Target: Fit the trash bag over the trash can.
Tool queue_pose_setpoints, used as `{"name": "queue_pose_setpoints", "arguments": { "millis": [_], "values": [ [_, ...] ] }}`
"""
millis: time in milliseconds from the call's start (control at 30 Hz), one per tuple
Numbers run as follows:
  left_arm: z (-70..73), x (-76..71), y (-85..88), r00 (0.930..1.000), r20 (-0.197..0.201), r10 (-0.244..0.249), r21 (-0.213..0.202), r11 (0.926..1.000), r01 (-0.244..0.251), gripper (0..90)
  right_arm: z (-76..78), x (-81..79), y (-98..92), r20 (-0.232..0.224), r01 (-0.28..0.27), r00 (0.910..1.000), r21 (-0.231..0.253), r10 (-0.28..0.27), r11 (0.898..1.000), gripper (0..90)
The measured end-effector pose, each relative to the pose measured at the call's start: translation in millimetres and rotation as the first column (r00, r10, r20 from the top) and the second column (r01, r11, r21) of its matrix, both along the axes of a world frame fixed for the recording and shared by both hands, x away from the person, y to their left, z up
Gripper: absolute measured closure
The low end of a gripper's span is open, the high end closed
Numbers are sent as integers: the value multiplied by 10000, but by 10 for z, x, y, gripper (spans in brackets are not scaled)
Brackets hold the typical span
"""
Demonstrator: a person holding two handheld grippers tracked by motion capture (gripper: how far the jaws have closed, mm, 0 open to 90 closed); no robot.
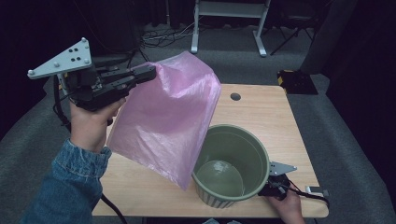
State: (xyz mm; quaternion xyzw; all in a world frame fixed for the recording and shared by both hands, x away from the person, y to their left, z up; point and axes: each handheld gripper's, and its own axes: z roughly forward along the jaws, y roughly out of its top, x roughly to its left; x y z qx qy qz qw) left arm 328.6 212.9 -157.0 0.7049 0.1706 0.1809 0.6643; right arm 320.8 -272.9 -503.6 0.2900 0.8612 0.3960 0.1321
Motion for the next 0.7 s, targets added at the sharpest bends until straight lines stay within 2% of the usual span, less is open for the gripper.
{"name": "queue_pose_setpoints", "arguments": {
  "millis": [700],
  "values": [
    [-58,167,-599,9964,-125,-843,73,9964,844,896,0,0,0,6,-8,10000,-7,8,10000,370]
  ]
}}
